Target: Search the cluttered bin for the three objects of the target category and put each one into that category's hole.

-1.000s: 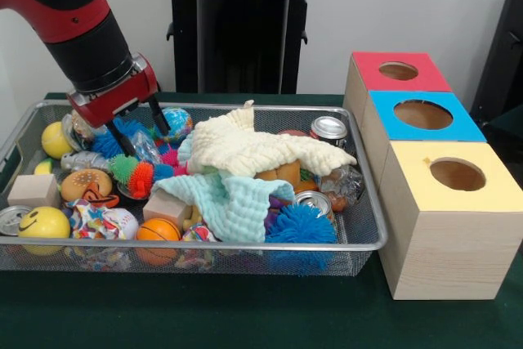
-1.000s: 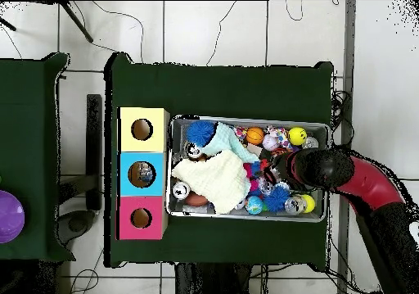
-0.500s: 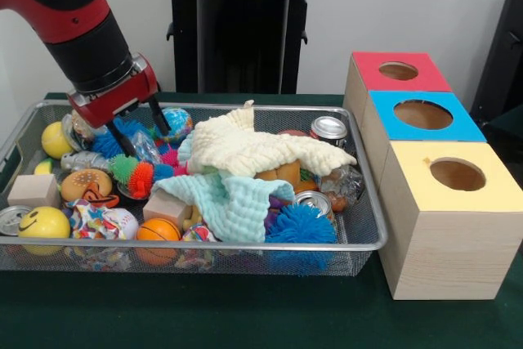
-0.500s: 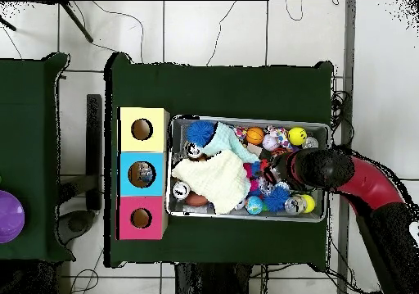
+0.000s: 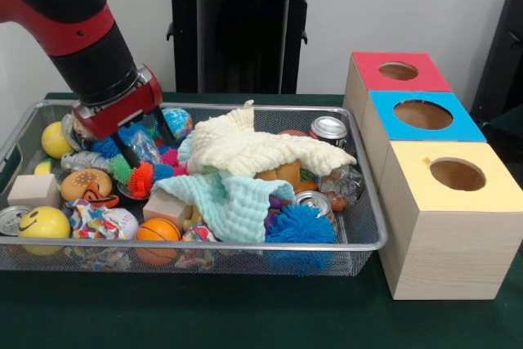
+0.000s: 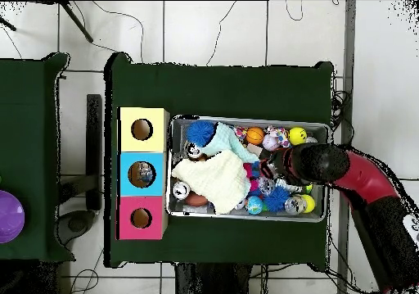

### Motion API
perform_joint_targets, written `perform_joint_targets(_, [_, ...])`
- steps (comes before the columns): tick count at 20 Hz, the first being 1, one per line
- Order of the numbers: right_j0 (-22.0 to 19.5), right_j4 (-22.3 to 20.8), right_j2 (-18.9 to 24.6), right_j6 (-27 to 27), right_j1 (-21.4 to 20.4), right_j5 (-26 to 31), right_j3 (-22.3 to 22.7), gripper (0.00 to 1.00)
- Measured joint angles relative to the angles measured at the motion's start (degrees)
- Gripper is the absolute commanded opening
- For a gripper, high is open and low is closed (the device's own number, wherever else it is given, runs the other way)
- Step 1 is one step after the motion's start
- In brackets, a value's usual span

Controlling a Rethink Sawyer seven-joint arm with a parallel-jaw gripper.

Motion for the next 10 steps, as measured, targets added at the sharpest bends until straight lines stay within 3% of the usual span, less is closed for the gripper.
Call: perform_joint_targets(10, [1.3,0.0,0.0,0.0,2.9,0.5,-3.3,1.0])
